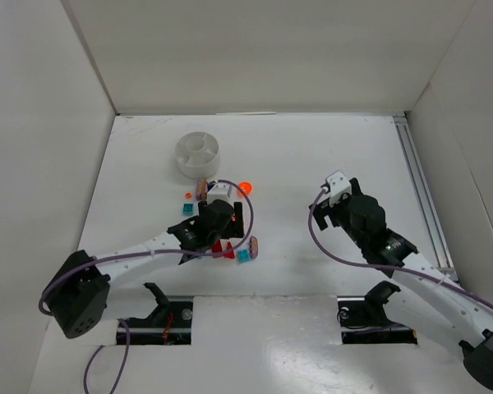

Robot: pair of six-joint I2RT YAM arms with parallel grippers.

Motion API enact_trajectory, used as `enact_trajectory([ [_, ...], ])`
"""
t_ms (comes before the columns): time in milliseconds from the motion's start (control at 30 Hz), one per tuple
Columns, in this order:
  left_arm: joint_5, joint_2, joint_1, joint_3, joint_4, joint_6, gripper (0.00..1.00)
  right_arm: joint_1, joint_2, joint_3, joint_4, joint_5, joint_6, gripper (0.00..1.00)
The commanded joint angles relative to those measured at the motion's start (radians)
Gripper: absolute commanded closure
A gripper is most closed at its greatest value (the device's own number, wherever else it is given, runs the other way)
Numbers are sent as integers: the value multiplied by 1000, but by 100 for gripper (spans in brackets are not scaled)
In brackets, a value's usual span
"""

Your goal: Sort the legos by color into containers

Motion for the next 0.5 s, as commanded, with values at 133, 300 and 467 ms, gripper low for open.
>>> enact_trajectory([
  [133, 280, 112, 182, 32, 241, 167, 36, -44, -72, 15, -26, -15, -3, 6],
  [300, 328, 176, 237, 45, 262, 198, 48, -76, -63, 15, -26, -50, -12, 7],
  [467, 430, 259, 329, 65, 271, 221, 59, -96, -44, 26, -26, -70, -21, 7],
])
